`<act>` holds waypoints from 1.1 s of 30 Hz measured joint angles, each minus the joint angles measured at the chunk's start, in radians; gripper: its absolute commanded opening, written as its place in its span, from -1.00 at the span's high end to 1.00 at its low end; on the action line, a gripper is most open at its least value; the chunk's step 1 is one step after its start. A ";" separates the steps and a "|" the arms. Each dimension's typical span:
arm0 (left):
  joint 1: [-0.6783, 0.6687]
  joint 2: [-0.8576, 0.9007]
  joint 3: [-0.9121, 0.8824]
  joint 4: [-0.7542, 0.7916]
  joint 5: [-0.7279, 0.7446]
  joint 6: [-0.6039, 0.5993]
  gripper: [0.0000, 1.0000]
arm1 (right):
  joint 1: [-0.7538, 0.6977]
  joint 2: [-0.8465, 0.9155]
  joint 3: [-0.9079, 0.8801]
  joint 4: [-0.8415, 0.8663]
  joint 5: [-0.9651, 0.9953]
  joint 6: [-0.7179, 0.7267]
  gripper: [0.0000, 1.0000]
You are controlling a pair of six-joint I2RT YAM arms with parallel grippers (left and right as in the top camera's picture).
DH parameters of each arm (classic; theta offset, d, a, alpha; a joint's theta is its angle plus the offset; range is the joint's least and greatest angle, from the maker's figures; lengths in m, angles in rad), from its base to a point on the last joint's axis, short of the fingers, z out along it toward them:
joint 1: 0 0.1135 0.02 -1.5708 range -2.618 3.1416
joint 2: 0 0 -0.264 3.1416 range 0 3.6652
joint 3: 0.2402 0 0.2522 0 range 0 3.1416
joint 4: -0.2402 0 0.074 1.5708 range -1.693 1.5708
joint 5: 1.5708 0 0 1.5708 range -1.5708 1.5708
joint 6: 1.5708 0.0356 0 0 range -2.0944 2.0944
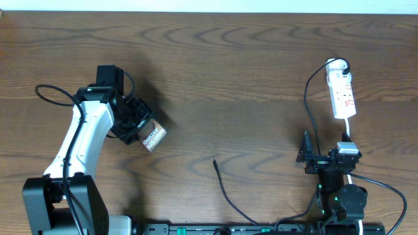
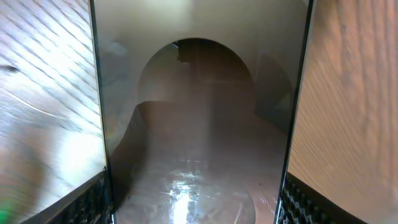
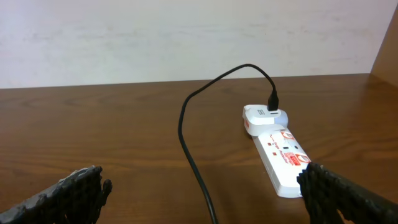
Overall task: Plug charger to phone and switch on socket
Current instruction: 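Lift the phone box with the left gripper and tilt it upright, then reach the right gripper toward the box held by the left gripper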
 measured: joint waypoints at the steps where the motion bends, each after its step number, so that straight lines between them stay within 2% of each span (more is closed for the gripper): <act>1: 0.000 0.000 0.000 0.000 -0.012 0.003 0.85 | 0.000 0.000 0.000 0.000 0.000 0.000 -0.99; 23: 0.000 0.000 0.000 -0.014 -0.054 0.007 0.85 | 0.000 0.000 0.000 0.016 0.068 0.000 -0.99; 29: 0.000 0.000 0.000 -0.014 -0.054 0.007 0.85 | 0.000 0.000 0.000 0.169 -0.092 0.010 -0.99; 33: 0.000 0.000 0.000 -0.008 -0.054 0.007 0.85 | 0.000 0.002 0.037 0.117 -0.222 0.094 -0.99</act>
